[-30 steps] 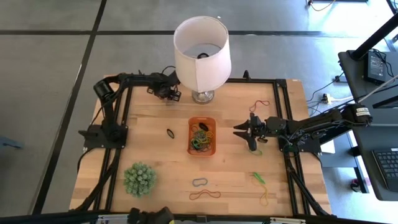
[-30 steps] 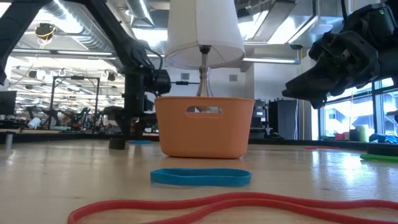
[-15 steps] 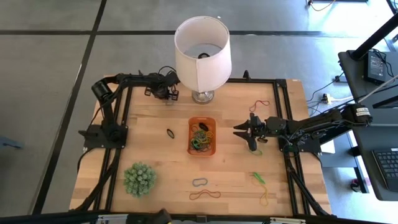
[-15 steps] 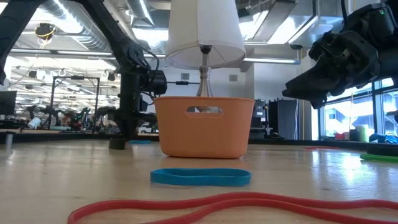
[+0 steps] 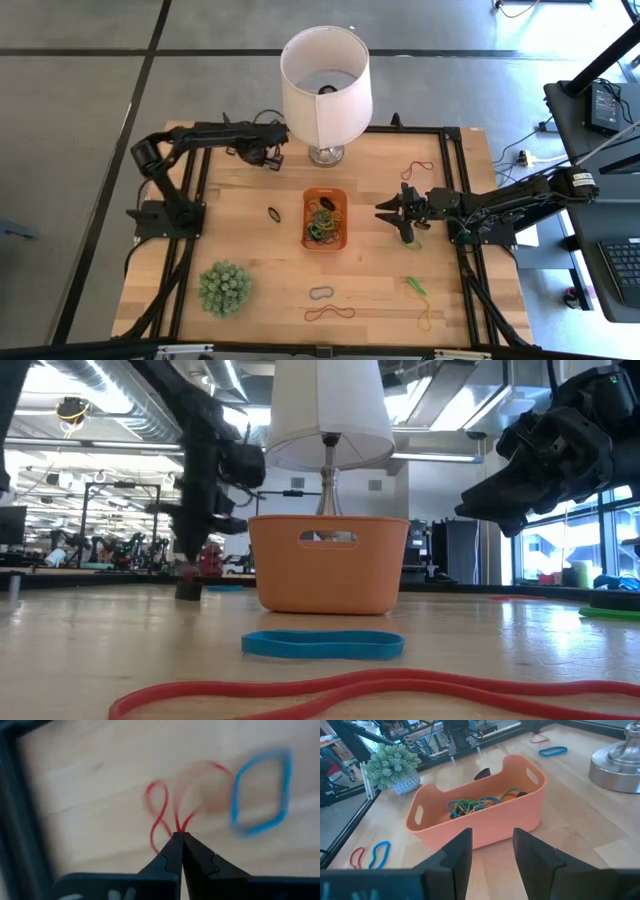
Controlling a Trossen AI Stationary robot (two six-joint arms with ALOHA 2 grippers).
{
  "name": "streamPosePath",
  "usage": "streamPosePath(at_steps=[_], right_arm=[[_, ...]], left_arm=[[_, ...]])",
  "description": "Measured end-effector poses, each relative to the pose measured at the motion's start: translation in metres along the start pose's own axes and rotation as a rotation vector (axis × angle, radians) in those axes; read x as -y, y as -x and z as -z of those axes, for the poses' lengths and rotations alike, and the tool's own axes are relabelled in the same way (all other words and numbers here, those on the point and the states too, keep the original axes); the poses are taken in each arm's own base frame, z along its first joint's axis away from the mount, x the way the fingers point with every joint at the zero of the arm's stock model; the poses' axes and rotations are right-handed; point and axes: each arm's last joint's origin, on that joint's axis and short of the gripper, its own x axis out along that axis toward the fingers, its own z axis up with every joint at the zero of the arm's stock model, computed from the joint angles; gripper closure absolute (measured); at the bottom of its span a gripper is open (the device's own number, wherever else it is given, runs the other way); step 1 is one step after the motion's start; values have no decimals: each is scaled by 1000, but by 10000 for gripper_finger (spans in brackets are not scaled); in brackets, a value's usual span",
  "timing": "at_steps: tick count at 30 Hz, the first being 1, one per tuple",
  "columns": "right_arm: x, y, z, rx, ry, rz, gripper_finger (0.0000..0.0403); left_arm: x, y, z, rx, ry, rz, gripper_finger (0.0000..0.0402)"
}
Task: Pick and place rubber bands into bin
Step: Put the red rubber band into the orange bin
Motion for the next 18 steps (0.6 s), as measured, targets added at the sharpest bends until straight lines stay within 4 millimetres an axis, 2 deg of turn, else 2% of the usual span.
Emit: streamPosePath(at_steps=[7,13,18], right_arm=[[0,0,0,-1,-2,0,257],[0,0,0,1,-10,0,257],[0,0,-1,6,-28,-2,257]], left_arm=[[-11,59,32,123,-48,-31,400],[-14,102,65,225,-109,99,400],[-5,125,92,252,-168,250,400]])
